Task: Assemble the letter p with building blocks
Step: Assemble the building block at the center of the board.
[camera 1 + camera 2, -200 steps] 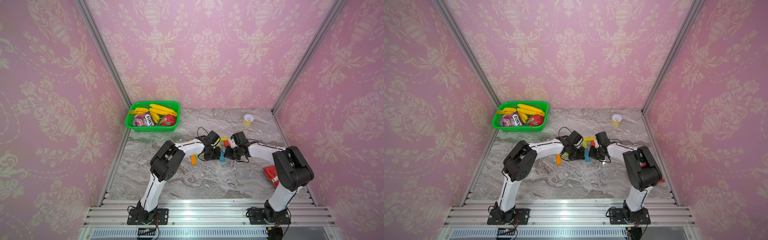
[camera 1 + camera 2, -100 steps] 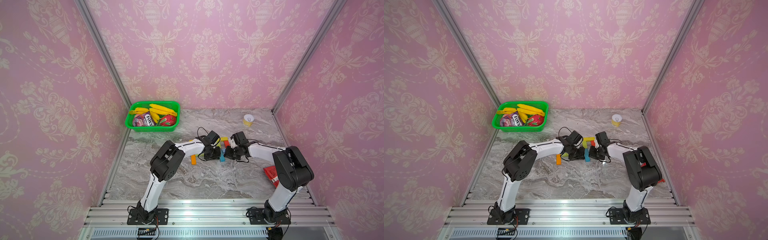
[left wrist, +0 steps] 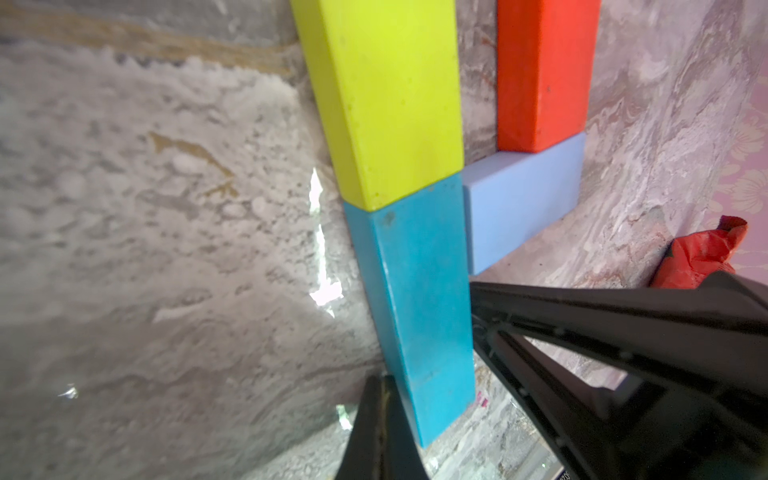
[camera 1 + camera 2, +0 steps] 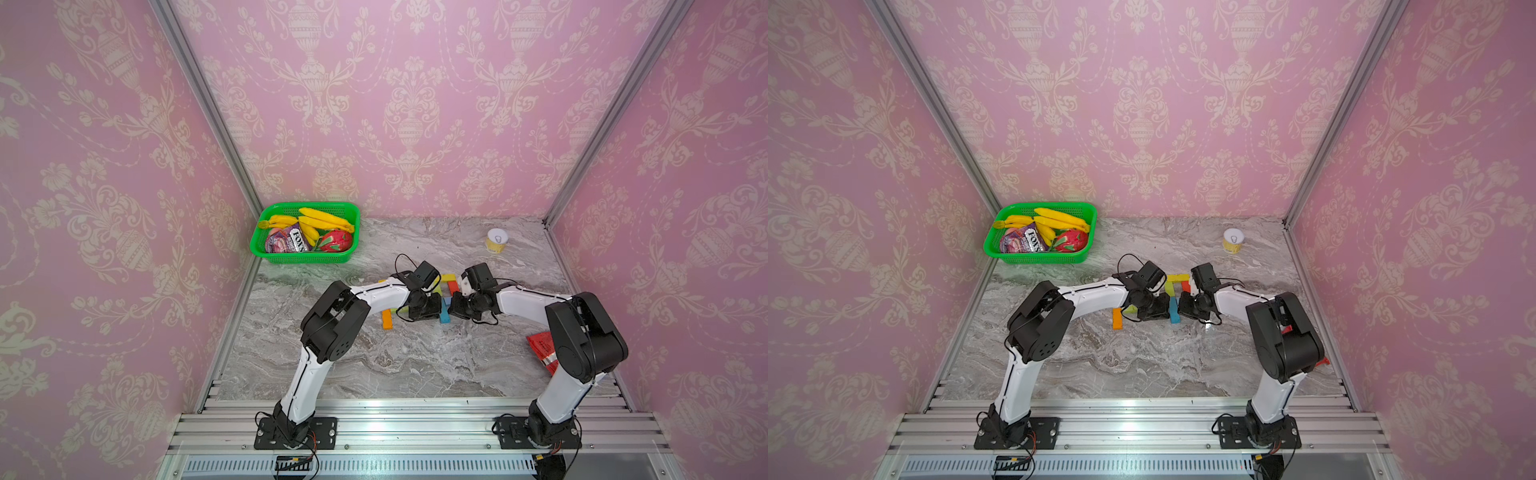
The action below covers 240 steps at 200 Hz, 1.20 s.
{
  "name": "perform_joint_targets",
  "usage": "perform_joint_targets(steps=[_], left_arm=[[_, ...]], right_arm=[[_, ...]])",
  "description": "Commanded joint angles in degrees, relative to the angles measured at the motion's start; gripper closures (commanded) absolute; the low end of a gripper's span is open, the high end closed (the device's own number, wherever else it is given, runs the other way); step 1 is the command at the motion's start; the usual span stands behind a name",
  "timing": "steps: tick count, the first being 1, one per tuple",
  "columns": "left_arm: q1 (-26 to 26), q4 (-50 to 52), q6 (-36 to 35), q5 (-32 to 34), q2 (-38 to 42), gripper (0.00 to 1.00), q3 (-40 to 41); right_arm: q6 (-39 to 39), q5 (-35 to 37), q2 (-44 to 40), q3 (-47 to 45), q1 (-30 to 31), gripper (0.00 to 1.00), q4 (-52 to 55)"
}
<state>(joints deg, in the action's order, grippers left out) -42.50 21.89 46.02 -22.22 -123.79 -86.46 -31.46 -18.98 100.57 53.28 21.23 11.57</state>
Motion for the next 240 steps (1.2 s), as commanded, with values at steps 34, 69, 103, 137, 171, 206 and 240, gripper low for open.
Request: perform_joint_targets(steps=[34, 69, 103, 137, 171, 206, 240], left_arm=[[-0.3, 1.1, 0.2, 2.6, -0.9, 1.00, -0.4], [-0.1, 4.9, -2.0, 9.2, 3.1, 1.00, 0.9], [-0.1, 8.6, -5.9, 19.2, 9.8, 0.95, 1.0], [0.0, 2.1, -9.6, 26.0, 21.0, 0.87, 6.2], [2.5, -2.6, -15.9, 31.4, 32.7, 0.70, 11.4], [6.9, -5.4, -21.3, 31.9, 43.0, 0.48, 17.1], [11.7, -2.2, -24.2, 29.3, 47.1, 0.34, 19.2]], right_arm=[[1.5, 1.1, -0.5, -1.4, -0.3, 0.91, 3.7], [2.0, 1.3, -3.2, -1.8, -0.3, 0.90, 3.6], [2.8, 3.4, -9.5, -2.1, -0.4, 0.90, 4.3], [4.1, 6.9, -17.5, -1.1, -1.1, 0.80, 6.5], [5.0, 9.7, -22.5, 0.2, -5.2, 0.48, 9.1], [7.4, 10.0, -22.1, 2.9, -9.0, 0.19, 10.9], [8.1, 8.6, -19.1, 3.7, -10.5, 0.19, 10.4]])
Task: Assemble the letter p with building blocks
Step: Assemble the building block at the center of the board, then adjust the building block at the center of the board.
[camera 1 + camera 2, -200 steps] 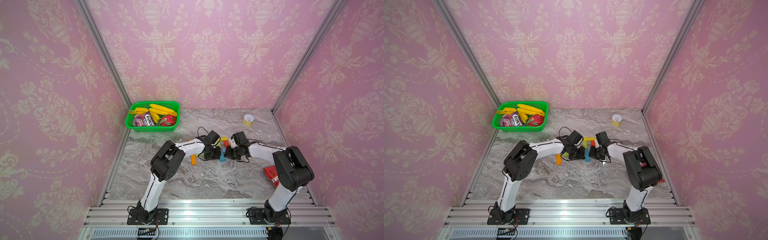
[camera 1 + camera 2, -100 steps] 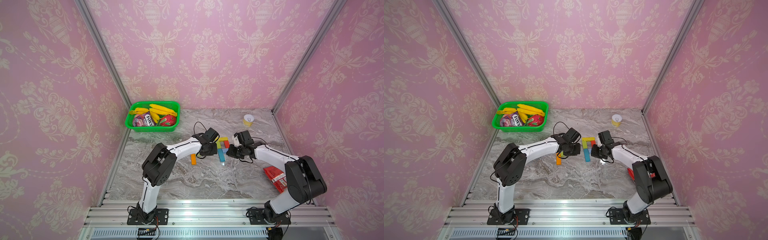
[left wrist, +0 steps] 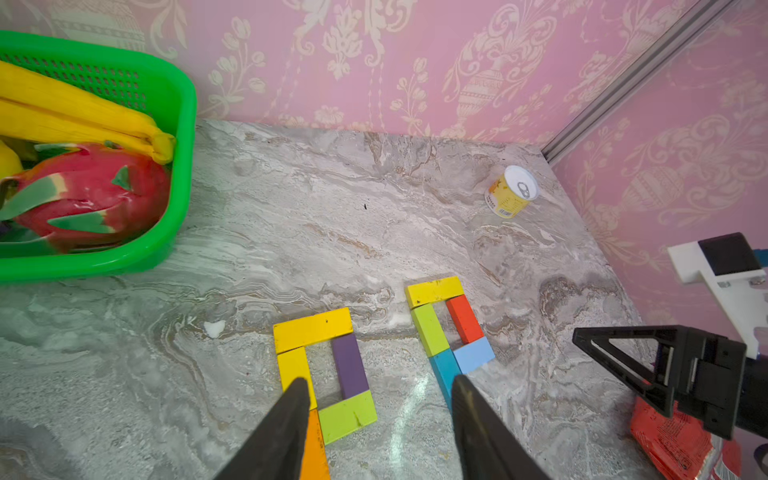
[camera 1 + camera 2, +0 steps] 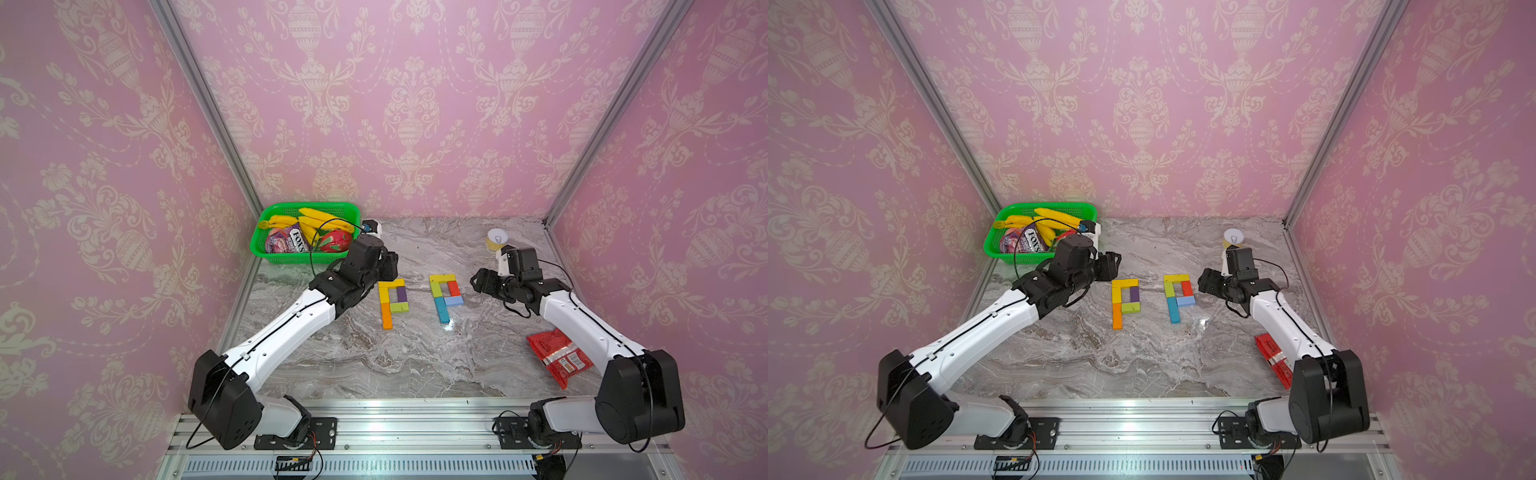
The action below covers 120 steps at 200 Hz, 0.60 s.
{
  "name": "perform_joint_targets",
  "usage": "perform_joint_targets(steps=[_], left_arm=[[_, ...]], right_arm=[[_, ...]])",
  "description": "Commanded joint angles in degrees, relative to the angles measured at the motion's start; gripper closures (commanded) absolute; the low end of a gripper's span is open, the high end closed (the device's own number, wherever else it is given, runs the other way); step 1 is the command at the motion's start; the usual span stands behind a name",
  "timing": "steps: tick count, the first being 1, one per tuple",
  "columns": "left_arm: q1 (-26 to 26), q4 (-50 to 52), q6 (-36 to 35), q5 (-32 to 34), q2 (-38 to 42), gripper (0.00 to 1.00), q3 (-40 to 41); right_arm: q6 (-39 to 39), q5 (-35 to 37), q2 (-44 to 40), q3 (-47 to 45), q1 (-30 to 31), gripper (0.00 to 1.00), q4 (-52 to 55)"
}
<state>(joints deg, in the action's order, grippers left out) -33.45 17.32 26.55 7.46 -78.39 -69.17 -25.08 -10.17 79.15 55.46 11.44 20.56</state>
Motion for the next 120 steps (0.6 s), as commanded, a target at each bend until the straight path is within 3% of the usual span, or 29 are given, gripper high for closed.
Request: perform_joint_targets(steps=[1, 62, 120], left_arm=[[2.7, 2.6, -4.7, -0.6, 1.7, 0.34, 2.0], [10.2, 2.2, -1.6, -6.0, 6.6, 0.19, 8.2], [13.4, 2.7, 1.0, -7.2, 6.3, 0.16, 9.7]], right_arm=[[1.7, -0.2, 2.4, 1.6, -0.7, 0.19, 1.4], [-1.0, -3.7, 9.7, -0.9, -1.2, 0.21, -3.9], [-4.2, -10.6, 17.4, -1.2, -1.3, 0.25, -11.4]])
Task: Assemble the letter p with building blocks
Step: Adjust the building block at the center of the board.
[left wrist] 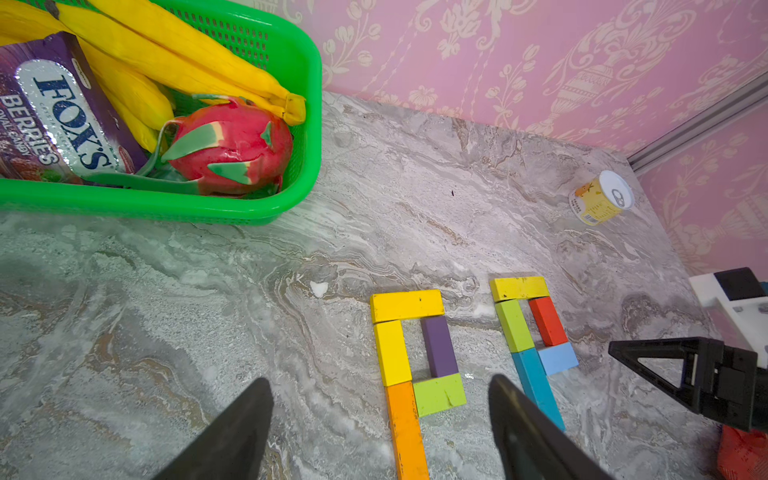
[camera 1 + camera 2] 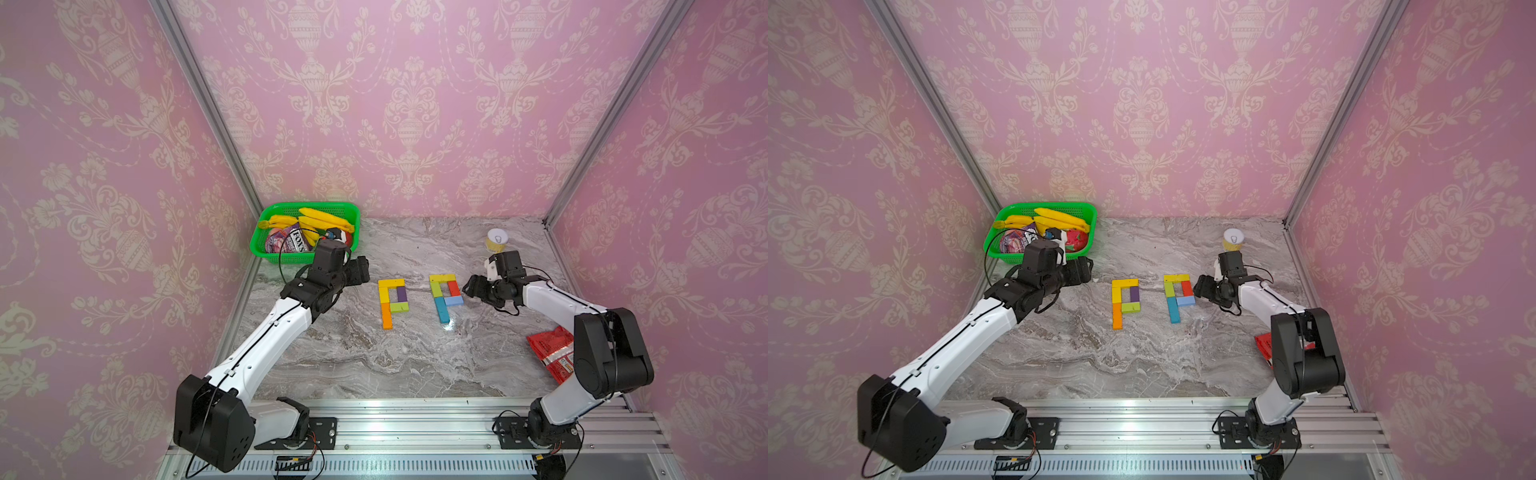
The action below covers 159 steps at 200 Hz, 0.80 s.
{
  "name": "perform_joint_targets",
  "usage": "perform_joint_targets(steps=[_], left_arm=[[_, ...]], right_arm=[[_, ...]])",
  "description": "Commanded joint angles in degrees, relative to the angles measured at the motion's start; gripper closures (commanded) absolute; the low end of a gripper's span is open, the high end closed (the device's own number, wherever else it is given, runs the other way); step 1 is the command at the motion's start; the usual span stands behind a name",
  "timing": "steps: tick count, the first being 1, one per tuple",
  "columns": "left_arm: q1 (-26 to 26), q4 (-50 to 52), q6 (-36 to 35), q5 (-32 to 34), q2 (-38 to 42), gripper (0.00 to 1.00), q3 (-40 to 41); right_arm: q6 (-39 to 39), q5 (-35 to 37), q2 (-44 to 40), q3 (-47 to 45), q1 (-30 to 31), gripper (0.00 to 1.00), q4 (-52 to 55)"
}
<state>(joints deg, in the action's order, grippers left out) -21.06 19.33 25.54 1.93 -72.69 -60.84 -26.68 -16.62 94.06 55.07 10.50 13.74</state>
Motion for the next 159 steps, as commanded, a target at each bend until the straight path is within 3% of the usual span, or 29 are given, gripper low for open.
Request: perform_joint_targets(steps=[1, 159], left_arm=[[1.0, 0.7, 2.0, -1.7, 0.5, 0.16, 1.4], [2.6, 0.3, 4.1, -3.0, -0.3, 0.16, 2.0]], right_arm=[[-2.7, -4.3, 2.5, -0.8, -0.4, 0.25, -4.7], [-6.1, -11.7, 7.2, -3.1, -0.3, 0.25, -12.3]])
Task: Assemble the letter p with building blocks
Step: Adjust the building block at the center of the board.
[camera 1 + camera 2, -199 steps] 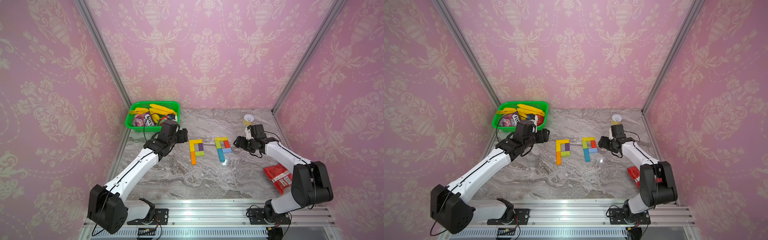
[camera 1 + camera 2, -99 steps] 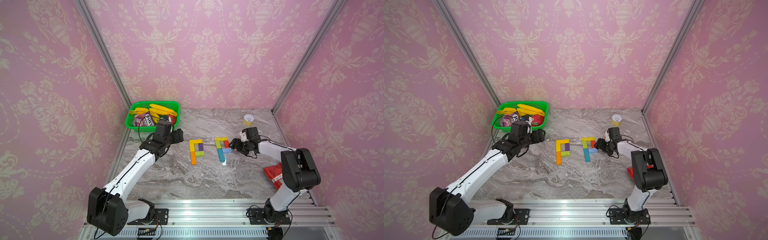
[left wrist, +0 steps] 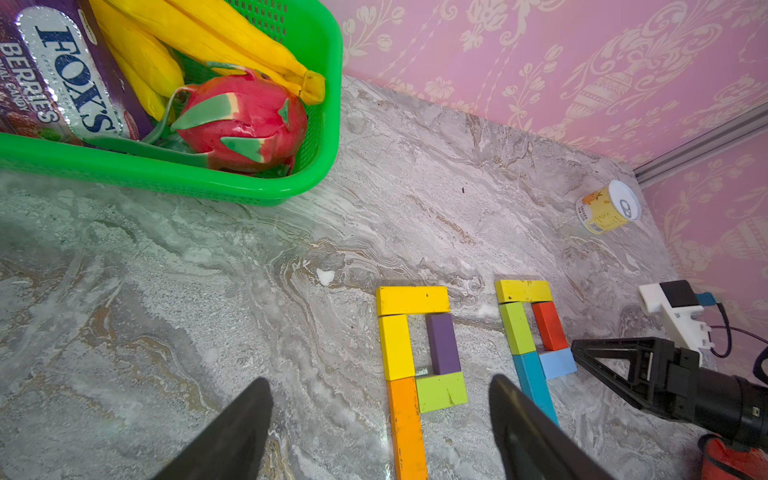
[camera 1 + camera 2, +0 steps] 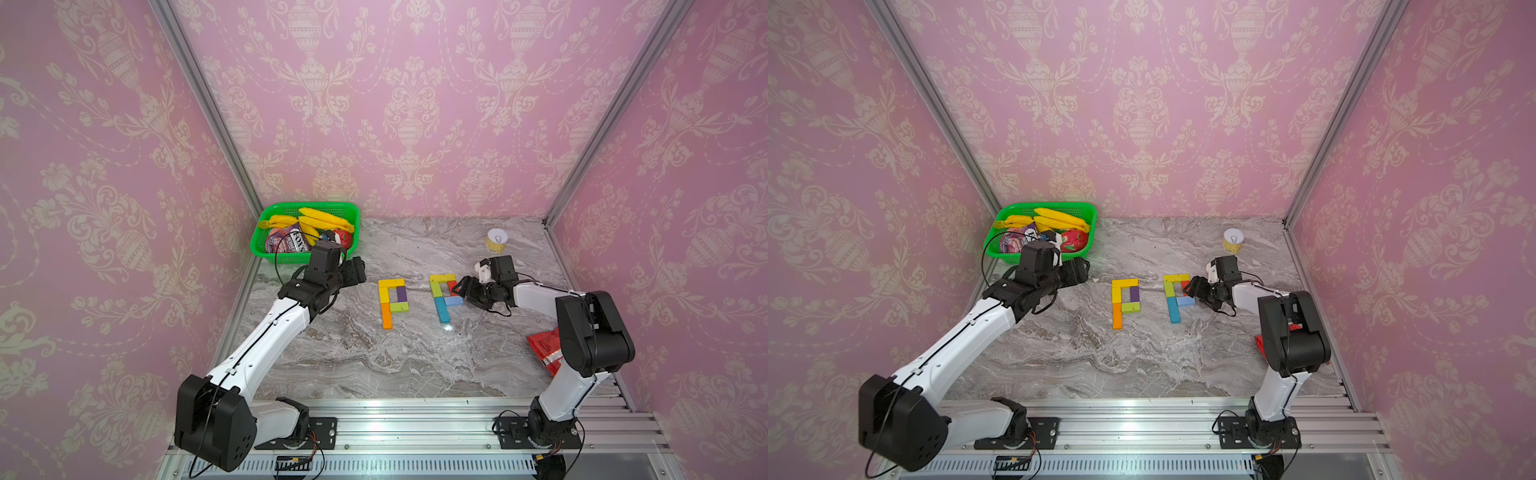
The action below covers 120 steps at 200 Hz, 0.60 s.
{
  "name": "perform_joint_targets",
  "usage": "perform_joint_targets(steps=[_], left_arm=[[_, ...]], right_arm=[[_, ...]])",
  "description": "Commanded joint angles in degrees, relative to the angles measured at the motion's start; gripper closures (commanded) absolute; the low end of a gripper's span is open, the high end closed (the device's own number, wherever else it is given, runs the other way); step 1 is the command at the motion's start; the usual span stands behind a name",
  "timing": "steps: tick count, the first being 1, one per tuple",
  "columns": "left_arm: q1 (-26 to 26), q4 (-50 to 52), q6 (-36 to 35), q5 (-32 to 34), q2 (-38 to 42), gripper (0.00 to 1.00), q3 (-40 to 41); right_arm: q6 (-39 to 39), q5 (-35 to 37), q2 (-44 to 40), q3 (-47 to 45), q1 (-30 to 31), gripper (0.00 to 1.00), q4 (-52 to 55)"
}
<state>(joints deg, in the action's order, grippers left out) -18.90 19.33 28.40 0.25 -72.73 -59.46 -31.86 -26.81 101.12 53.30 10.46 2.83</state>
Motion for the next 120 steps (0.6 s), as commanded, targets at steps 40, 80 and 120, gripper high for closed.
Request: perform_joint_targets(steps=[40, 80, 120], left_arm=[[0.4, 0.1, 1.4, -1.7, -0.7, 0.16, 0.6], [0.4, 0.1, 1.6, -1.9, -1.0, 0.16, 0.7], [0.4, -0.1, 1.7, -2.0, -1.1, 0.16, 1.0]], right_arm=[[-2.8, -2.6, -0.1, -2.3, -0.3, 0.25, -2.7], [-3.2, -3.1, -0.6, -3.0, -0.3, 0.25, -3.1], [-3.6, -3.1, -1.3, -4.1, -0.3, 0.25, -3.3]])
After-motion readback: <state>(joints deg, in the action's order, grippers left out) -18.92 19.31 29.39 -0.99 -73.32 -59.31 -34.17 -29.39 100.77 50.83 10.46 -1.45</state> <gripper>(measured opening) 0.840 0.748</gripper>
